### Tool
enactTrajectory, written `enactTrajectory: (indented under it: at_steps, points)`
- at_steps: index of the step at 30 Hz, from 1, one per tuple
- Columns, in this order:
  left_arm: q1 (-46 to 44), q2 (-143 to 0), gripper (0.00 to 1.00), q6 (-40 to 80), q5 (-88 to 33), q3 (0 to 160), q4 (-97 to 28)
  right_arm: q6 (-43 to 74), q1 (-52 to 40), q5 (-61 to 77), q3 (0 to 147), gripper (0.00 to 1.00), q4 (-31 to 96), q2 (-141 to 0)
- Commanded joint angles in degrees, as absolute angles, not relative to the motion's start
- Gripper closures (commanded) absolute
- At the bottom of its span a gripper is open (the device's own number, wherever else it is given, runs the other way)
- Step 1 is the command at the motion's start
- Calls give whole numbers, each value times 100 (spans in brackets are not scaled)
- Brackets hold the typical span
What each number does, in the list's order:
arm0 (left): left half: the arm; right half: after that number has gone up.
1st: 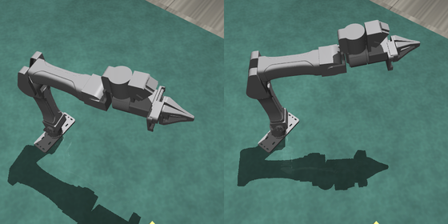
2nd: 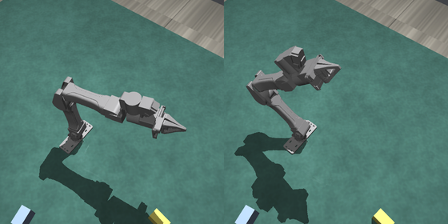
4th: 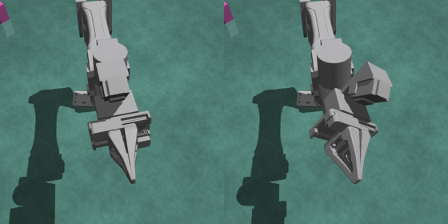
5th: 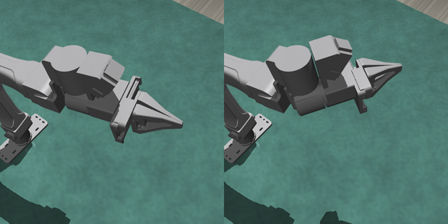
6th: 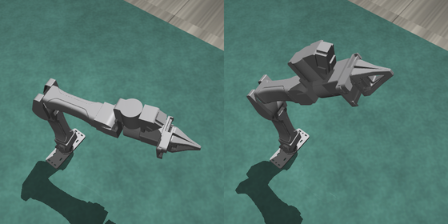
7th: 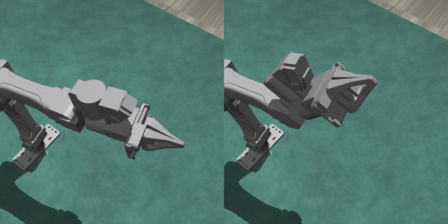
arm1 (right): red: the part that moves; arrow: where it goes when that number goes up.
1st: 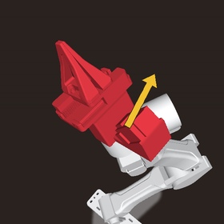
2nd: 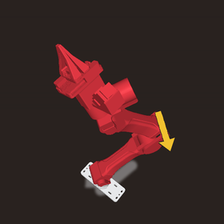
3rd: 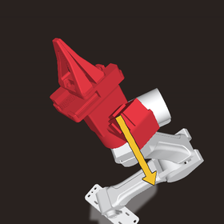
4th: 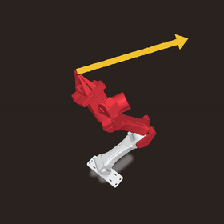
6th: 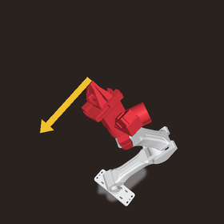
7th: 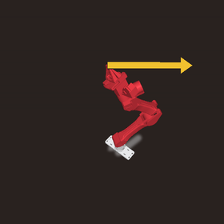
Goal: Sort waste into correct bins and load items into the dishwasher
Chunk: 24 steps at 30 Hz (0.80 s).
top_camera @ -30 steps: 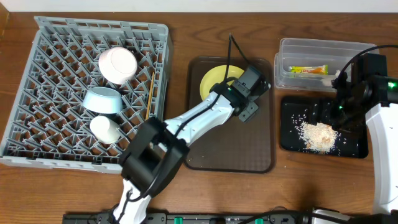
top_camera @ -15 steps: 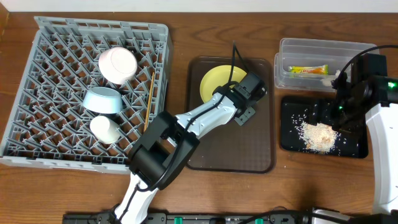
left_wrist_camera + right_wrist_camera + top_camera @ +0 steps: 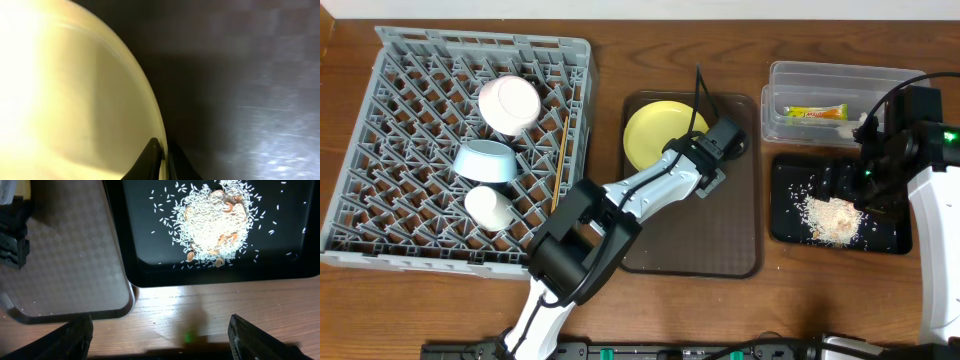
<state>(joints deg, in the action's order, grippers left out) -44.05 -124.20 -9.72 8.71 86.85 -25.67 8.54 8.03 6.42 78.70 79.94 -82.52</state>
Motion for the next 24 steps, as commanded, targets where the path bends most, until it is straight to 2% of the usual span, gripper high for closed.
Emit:
enactTrajectory:
  at_steps: [1,24]
  points:
    - [-4370,-12674,92,-1050,1323,8615,-2674,810,871,666,7911,16,8040,-8165]
    - [-4475,-11963,92,-1050,1647,8735,-3260,810,871,716,7911,16,8042,-8165]
